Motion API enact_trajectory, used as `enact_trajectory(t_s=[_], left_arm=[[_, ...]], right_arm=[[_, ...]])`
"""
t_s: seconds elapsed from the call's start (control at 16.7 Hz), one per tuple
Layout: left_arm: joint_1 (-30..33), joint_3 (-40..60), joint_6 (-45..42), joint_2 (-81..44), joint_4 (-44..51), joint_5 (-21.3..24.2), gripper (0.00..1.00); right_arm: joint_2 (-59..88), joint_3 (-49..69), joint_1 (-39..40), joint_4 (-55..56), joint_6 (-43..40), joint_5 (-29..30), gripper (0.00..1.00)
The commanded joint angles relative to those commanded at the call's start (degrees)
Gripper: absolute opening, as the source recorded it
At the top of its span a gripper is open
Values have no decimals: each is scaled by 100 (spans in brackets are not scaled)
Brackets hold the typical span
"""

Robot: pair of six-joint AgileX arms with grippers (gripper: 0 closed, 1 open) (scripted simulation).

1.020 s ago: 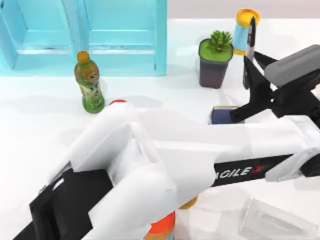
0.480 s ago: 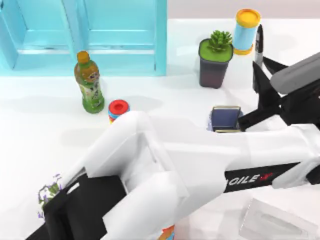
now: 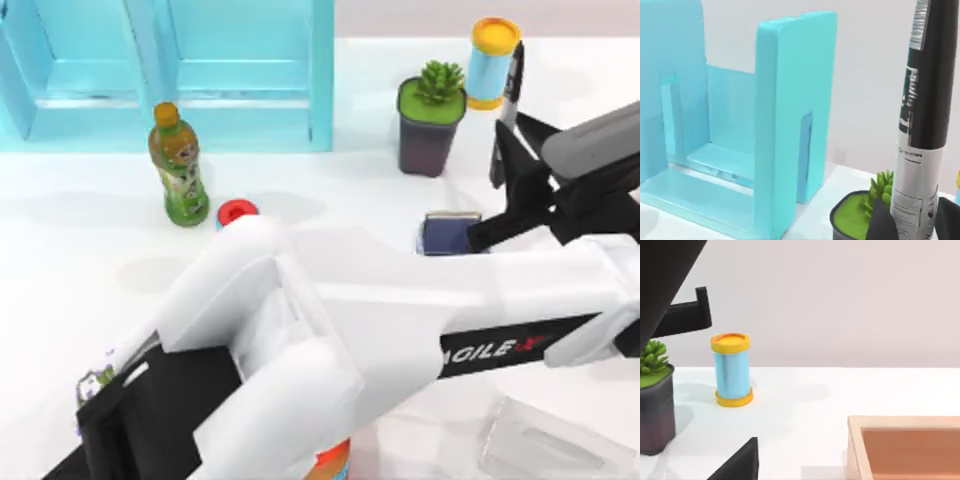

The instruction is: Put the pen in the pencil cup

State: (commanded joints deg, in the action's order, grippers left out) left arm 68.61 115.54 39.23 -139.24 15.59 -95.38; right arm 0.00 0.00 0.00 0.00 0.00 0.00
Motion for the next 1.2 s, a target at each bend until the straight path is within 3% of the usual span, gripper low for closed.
enact_trajectory(t_s=[0.18, 0.96, 1.2], left_arm=[[0, 0, 0, 0, 0, 0, 0], [0, 0, 0, 0, 0, 0, 98], [0, 0, 0, 0, 0, 0, 100]], right_arm=[[0, 0, 0, 0, 0, 0, 100], [0, 0, 0, 0, 0, 0, 100], [0, 0, 0, 0, 0, 0, 100]])
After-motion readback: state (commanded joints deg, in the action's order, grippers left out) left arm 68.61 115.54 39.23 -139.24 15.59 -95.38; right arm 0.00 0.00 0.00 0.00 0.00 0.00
